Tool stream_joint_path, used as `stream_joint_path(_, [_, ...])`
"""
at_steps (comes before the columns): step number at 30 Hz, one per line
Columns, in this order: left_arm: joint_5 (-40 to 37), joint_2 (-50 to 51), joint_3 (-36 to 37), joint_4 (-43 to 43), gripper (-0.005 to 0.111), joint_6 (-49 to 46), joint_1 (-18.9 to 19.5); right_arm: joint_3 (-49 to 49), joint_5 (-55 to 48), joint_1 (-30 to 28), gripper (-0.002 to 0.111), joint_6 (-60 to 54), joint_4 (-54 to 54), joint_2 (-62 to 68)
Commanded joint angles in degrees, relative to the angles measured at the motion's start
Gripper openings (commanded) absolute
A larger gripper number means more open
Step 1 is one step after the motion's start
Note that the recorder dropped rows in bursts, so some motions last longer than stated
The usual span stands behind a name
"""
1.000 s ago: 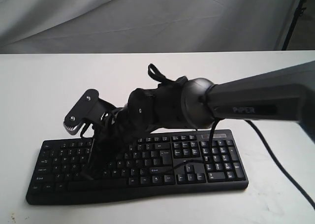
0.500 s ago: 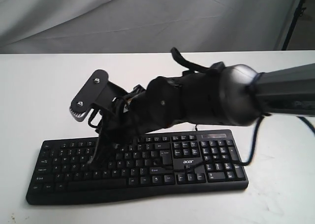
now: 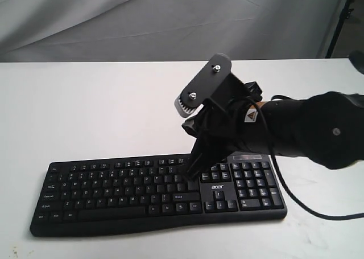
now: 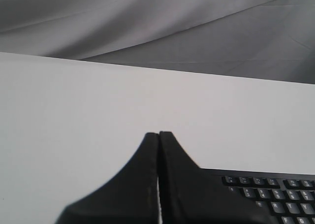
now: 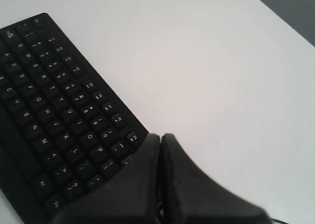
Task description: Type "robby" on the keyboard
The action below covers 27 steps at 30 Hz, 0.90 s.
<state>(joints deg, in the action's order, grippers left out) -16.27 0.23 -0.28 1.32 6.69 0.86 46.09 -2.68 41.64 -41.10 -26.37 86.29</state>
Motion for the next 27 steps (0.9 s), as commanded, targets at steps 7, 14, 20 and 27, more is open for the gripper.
stream_joint_path(7, [0.14,-0.23,0.28,-0.54,0.0,0.2,-0.2,-0.63,0.92,-0.48,0.0,-0.67,0.48,-2.17])
stream_joint_path(14, [0.14,-0.23,0.28,-0.54,0.0,0.2,-0.2,-0.63,0.92,-0.48,0.0,-0.48,0.34,-2.17])
stream_joint_path(20, [0.14,-0.23,0.28,-0.54,0.0,0.2,-0.2,-0.63,0.92,-0.48,0.0,-0.48,0.33,-3.55])
stream_joint_path(27, [0.14,-0.23,0.28,-0.54,0.0,0.2,-0.2,-6.26,2.68,-4.67,0.0,-0.59,0.33,-17.3])
